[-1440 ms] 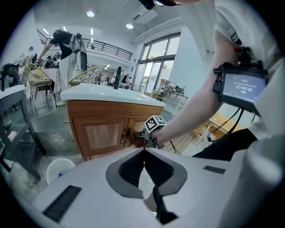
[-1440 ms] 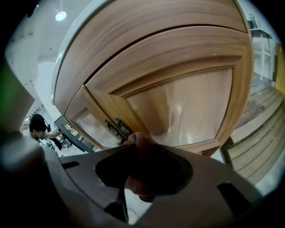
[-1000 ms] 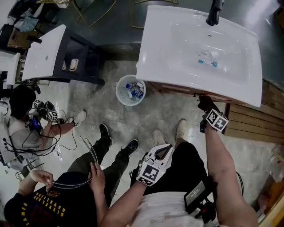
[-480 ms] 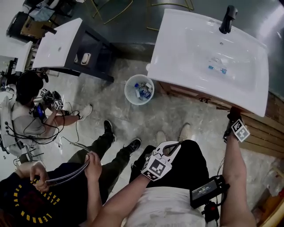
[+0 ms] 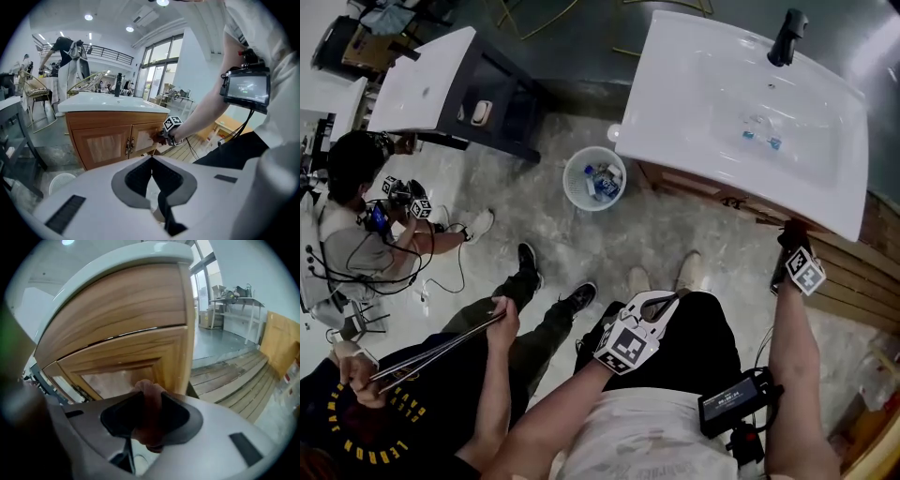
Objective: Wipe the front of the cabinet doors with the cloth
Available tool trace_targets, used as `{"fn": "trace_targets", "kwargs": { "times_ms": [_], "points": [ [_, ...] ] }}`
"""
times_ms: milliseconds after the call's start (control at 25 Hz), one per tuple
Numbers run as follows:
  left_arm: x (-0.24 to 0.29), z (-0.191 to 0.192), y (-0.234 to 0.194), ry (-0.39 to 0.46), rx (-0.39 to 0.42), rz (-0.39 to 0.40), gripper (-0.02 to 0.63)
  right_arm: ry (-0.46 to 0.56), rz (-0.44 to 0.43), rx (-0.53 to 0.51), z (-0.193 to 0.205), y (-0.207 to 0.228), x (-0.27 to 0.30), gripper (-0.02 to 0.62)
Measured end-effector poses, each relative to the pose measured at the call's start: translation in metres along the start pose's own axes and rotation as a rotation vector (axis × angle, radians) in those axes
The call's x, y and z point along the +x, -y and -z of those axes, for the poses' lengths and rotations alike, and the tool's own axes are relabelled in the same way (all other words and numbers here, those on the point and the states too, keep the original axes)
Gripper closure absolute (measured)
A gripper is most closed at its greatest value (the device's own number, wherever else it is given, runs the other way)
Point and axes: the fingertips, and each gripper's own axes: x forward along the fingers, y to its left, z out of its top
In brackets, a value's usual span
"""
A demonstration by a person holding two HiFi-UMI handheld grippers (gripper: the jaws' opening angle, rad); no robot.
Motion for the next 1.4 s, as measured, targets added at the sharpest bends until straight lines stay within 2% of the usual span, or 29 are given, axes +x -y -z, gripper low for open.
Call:
{"fn": "trace_targets", "kwargs": {
  "times_ms": [360,560,720,880,960,1120,1400],
  "points": [
    [-0.023,0.001,-0.01,0.017,-0.013,-0.026,0.594,-0.028,-0.221,-0.111,0.015,-0.119,0.003,0.474],
    [-0.03,0.002,-0.013,0.017,-0.022,-0.031,0.594,-0.041,-0.337,-0.104,0.023,-0.172,-0.001,0.474],
    [-0.035,0.002,-0.016,0.015,-0.024,-0.034,0.594,-0.033,-0.369,-0.058,0.021,-0.196,-0.003,0.474],
    [-0.035,0.002,-0.016,0.016,-0.022,-0.031,0.594,-0.014,-0.355,0.027,0.017,-0.191,-0.003,0.474],
    [-0.034,0.002,-0.015,0.017,-0.02,-0.027,0.594,0.002,-0.32,0.07,0.014,-0.176,-0.003,0.474],
    [-0.033,0.003,-0.014,0.019,-0.021,-0.023,0.594,0.031,-0.21,0.14,0.007,-0.129,-0.004,0.474],
    [-0.024,-0.001,-0.011,0.024,-0.009,-0.007,0.594,0.06,0.006,0.131,-0.017,-0.023,-0.023,0.474]
  ]
}}
